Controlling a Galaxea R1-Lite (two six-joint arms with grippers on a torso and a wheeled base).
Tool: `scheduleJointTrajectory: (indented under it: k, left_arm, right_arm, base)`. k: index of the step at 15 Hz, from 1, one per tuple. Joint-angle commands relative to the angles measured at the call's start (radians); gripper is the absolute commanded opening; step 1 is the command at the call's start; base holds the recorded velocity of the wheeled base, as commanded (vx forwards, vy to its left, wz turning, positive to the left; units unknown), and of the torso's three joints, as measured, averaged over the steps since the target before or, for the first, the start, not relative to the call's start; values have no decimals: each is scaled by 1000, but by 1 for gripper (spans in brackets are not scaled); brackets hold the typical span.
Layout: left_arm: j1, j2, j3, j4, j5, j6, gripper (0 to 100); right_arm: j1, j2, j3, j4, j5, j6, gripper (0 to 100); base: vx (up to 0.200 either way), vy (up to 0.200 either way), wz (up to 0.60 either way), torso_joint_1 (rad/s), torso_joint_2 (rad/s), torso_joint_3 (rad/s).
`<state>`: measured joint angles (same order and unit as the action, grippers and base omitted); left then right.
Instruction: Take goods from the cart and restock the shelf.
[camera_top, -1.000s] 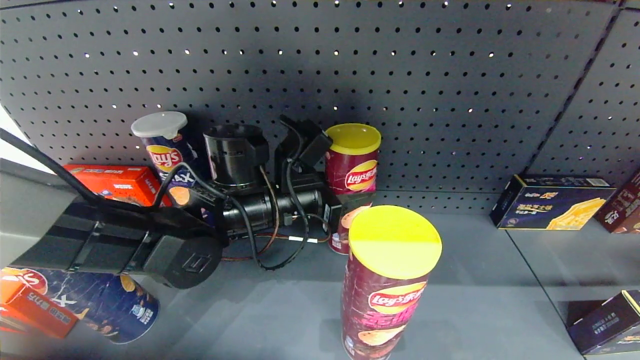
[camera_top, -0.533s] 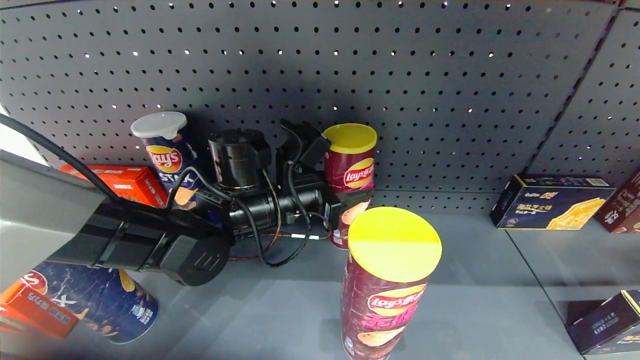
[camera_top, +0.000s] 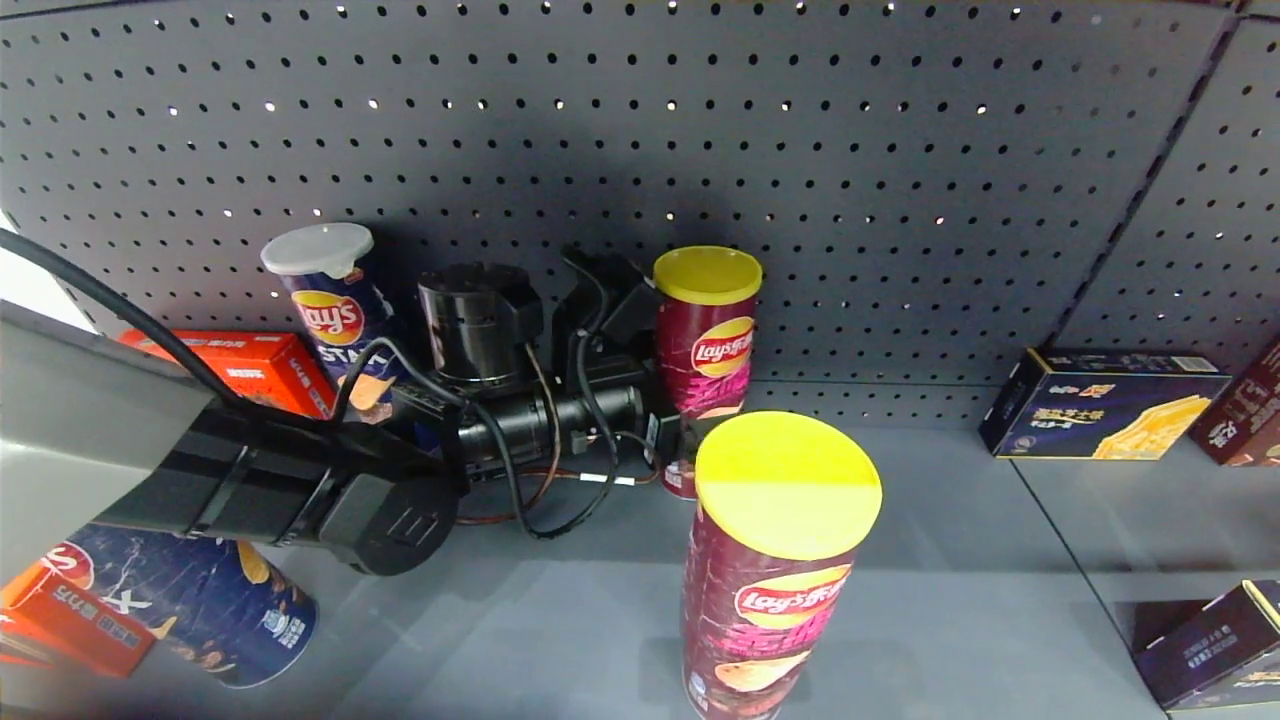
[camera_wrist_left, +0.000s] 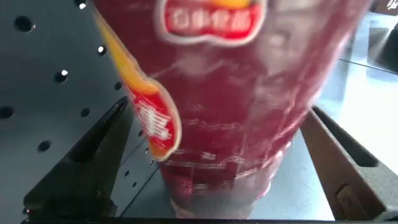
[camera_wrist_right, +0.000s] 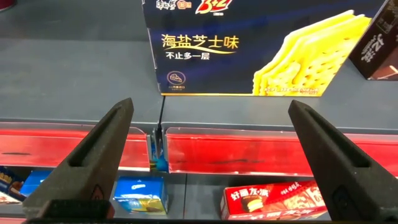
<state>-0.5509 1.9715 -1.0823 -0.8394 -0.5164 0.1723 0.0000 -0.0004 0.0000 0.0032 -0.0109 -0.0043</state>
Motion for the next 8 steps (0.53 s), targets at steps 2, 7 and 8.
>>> scheduleJointTrajectory:
  k: [2,7,8]
  left_arm:
    - [3,-100,99,-3,1,16,100]
    - [15,-209,240,-3,6,18,100]
    - [23,-223,268,-1,18,18,100]
  right_arm:
    - [0,0,0,0,0,0,100]
    - [0,0,0,0,0,0,100]
    - [0,0,0,0,0,0,100]
  base:
    - [0,0,0,0,0,0]
    - [0,0,0,0,0,0]
    - [0,0,0,0,0,0]
